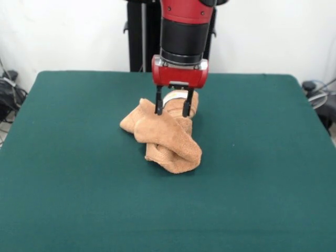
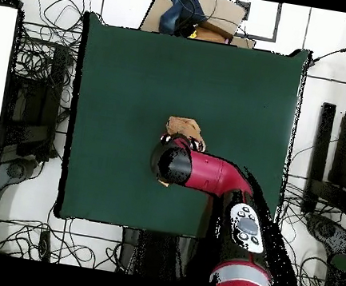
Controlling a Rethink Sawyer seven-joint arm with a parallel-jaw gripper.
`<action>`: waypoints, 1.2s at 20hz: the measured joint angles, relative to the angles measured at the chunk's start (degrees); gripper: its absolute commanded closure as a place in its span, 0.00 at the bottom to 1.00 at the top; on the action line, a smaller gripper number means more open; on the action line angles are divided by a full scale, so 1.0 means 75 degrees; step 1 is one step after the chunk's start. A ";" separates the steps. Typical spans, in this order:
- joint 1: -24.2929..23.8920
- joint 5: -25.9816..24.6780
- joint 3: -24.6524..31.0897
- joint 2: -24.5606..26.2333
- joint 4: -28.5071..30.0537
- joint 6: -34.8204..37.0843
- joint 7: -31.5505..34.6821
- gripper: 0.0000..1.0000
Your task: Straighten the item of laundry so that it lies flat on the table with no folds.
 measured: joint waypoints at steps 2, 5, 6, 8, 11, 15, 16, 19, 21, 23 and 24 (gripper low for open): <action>-0.0009 -0.0028 0.0000 0.0001 0.0070 -0.0054 0.0000 0.00; -0.0010 -0.0080 0.0000 -0.0006 0.0257 -0.0170 0.0000 0.00; -0.0010 -0.0089 0.0001 -0.0009 0.0289 -0.0181 0.0000 0.00; -0.0012 -0.0132 0.0001 -0.0037 0.0436 -0.0217 0.0000 0.00; -0.0016 -0.0198 0.0001 -0.0064 0.0579 -0.0222 0.0000 0.00; -0.0017 -0.0269 0.0001 -0.0060 0.0717 -0.0222 0.0000 0.00; -0.0017 -0.0276 0.0001 -0.0059 0.0730 -0.0222 0.0000 0.00; -0.0029 -0.0313 0.0002 -0.0063 0.0755 -0.0222 0.0000 0.00; -0.0074 -0.0341 0.0010 -0.0072 0.0754 -0.0222 0.0000 0.00; -0.0163 -0.0404 0.0037 -0.0100 0.0754 -0.0222 0.0000 0.00; -0.0182 -0.0437 0.0046 -0.0113 0.0754 -0.0222 0.0000 0.00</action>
